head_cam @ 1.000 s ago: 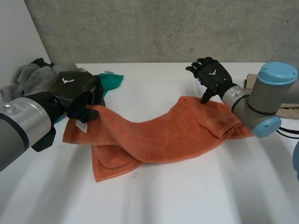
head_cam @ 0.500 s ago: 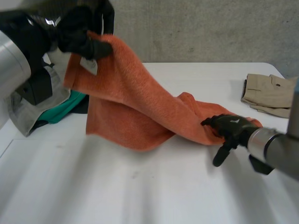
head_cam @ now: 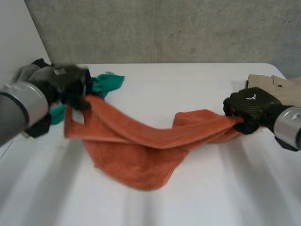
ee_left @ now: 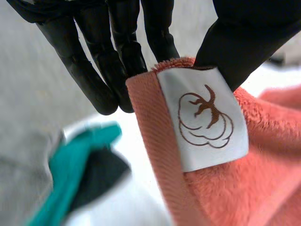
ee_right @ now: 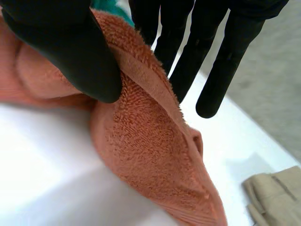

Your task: Fold the laundry.

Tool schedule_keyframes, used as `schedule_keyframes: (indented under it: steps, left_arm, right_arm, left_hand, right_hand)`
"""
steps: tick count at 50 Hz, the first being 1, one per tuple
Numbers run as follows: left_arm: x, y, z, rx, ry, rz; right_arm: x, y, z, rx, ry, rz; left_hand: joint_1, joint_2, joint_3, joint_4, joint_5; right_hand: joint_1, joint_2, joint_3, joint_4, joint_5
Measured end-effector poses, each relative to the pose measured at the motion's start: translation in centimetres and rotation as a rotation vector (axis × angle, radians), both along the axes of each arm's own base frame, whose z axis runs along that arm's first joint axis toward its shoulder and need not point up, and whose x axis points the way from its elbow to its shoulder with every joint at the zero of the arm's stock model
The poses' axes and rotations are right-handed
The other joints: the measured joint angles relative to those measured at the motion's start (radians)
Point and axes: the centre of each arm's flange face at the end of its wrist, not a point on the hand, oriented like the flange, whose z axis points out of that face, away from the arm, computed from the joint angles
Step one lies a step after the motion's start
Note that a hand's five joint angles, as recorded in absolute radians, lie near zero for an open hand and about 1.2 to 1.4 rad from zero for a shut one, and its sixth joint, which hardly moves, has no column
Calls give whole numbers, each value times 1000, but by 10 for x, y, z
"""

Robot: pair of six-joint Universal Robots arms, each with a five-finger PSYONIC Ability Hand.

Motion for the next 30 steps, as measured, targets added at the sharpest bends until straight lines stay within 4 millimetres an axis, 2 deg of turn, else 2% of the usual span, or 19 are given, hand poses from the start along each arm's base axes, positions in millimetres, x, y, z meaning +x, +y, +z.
schedule_keyframes:
  steps: [5,8,10,13,16,17,18,21,22,23,24,27,30]
  left_arm:
    - [-2,-34,-51,106,-84,-12]
    - [-9,-54,-60,104,-82,-19]
    - [-17,-71,-56,63,-54,-22]
    - [-30,-90,-31,-36,10,-23]
    - [-39,-104,11,-185,99,-13]
    - [-42,-110,37,-277,155,0]
    - [-43,-112,54,-336,191,12]
    - [-38,-113,114,-546,339,72]
    - [-37,-112,126,-589,373,88]
    - [-32,-109,148,-669,438,117]
    - [-29,-107,159,-713,475,135]
    - [-24,-103,172,-772,523,166]
    - [-21,-104,162,-748,502,180]
  right_arm:
    - [-5,-12,-7,103,156,74]
    - [1,-25,-14,110,227,106]
    - [10,-39,-17,79,255,116]
    - [25,-61,-9,-20,238,93]
    - [38,-85,14,-171,150,29]
    - [43,-99,34,-272,69,-19]
    - [45,-104,44,-319,27,-42]
    - [47,-123,103,-562,-229,-138]
    - [46,-125,112,-599,-271,-147]
    - [43,-126,138,-694,-387,-165]
    - [41,-125,153,-747,-454,-168]
    - [37,-121,169,-803,-531,-162]
    - [35,-115,166,-773,-533,-133]
  left_hand:
    - [0,0,0,0,0]
    - [0,0,0,0,0]
    - [0,0,0,0,0]
    - [0,0,0,0,0]
    - [0,1,0,0,0]
    - [0,1,0,0,0]
    - [0,1,0,0,0]
    - [0,1,0,0,0]
    - [0,1,0,0,0]
    - [0,1,0,0,0]
    - [0,1,0,0,0]
    - [0,1,0,0,0]
    - [0,1,0,0,0]
  right_hand:
    - [0,0,0,0,0]
    - [0,0,0,0,0]
    - [0,0,0,0,0]
    - [0,0,0,0,0]
    - [0,0,1,0,0]
    - [0,0,1,1,0]
    - [0,0,1,1,0]
    - [0,0,1,1,0]
    - [0,0,1,1,0]
    - [0,0,1,1,0]
    - [0,0,1,2,0]
    - [0,0,1,2,0]
    - [0,0,1,2,0]
